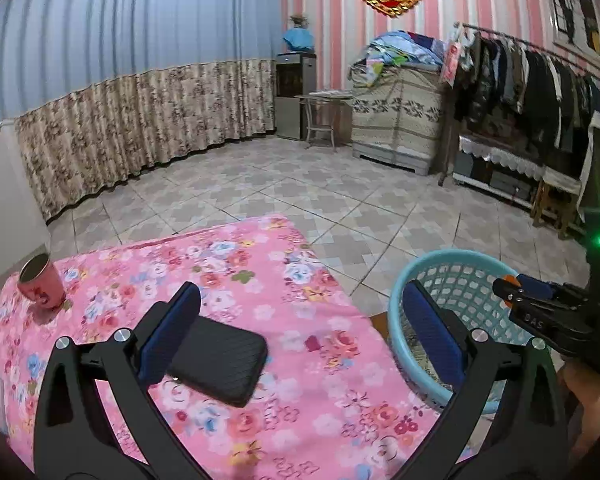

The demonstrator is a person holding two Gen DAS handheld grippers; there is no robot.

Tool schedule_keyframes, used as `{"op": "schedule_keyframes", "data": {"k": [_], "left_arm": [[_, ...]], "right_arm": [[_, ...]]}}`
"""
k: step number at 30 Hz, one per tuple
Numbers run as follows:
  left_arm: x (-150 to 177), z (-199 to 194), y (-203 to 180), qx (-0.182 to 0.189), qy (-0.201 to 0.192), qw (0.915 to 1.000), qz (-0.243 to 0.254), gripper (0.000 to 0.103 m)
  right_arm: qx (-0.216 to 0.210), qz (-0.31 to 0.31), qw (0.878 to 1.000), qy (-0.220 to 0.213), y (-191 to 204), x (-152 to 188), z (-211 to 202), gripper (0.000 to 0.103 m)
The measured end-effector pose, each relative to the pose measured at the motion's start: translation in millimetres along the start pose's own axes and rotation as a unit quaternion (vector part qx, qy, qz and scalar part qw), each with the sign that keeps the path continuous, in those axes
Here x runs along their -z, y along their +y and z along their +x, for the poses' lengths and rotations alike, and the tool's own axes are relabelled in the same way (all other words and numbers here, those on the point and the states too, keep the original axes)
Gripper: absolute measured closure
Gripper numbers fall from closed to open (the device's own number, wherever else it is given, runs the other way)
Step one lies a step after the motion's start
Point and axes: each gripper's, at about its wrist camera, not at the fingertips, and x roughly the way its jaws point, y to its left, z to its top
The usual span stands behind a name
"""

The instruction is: Collect trash

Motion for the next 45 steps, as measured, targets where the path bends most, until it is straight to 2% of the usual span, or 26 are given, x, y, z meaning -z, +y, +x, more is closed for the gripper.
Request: {"op": "schedule_keyframes", "data": {"k": [1, 2, 6, 11, 13, 17, 22, 24, 28, 32, 36, 39, 45], "left_arm": [[0.0, -1.8, 3.0, -0.002, -0.001, 1.0, -0.004, 0.005], [0.4, -4.1, 7.3, -0.003, 0.0, 1.0, -0.008, 0.005], [4.1, -12.8, 17.8, -0.01, 0.002, 0.9999, -0.013, 0.005], [10.3, -33.1, 32.5, -0.018, -0.005, 0.9997, -0.015, 0.005], [14.4, -41.8, 40.1, -0.023, -0.002, 0.9996, -0.016, 0.005], [21.8, -67.0, 55.5, -0.05, -0.025, 0.9984, -0.011, 0.005], [32.9, -98.7, 81.5, -0.042, -0.032, 0.9982, -0.028, 0.005], [42.8, -113.6, 93.0, -0.05, -0.037, 0.9973, -0.04, 0.005], [68.7, -146.1, 113.1, -0.068, -0.056, 0.9953, -0.041, 0.005], [92.8, -173.5, 134.4, -0.098, -0.062, 0.9924, -0.039, 0.005], [112.6, -190.9, 155.8, -0.103, -0.047, 0.992, -0.057, 0.005], [130.8, -205.5, 170.1, -0.129, -0.036, 0.9893, -0.059, 0.005], [159.8, -229.8, 189.3, -0.152, -0.033, 0.9847, -0.077, 0.005]], "right_arm": [[-0.005, 0.003, 1.0, -0.003, 1.5, 0.8, 2.3, 0.029], [-0.005, 0.005, 1.0, -0.004, 1.7, 1.3, 3.8, 0.013], [0.01, 0.009, 1.0, 0.014, 3.0, 4.7, 13.7, 0.013], [0.009, 0.018, 1.0, 0.012, 3.2, 11.6, 7.6, 0.008], [-0.003, 0.019, 1.0, 0.007, 6.8, 14.1, -0.3, 0.007], [-0.008, 0.005, 1.0, -0.03, 23.0, 15.7, -28.9, 0.004], [-0.023, -0.02, 0.997, -0.074, 56.0, 22.1, -81.5, 0.004], [-0.031, -0.027, 0.995, -0.088, 65.9, 25.9, -100.8, 0.004], [-0.056, -0.043, 0.991, -0.114, 90.6, 45.8, -139.8, 0.004], [-0.071, -0.064, 0.988, -0.119, 116.1, 68.6, -160.7, 0.004], [-0.091, -0.073, 0.986, -0.119, 136.7, 93.6, -177.6, 0.004], [-0.102, -0.081, 0.984, -0.122, 153.0, 111.5, -192.0, 0.004], [-0.122, -0.105, 0.979, -0.128, 187.4, 150.2, -217.5, 0.004]]}}
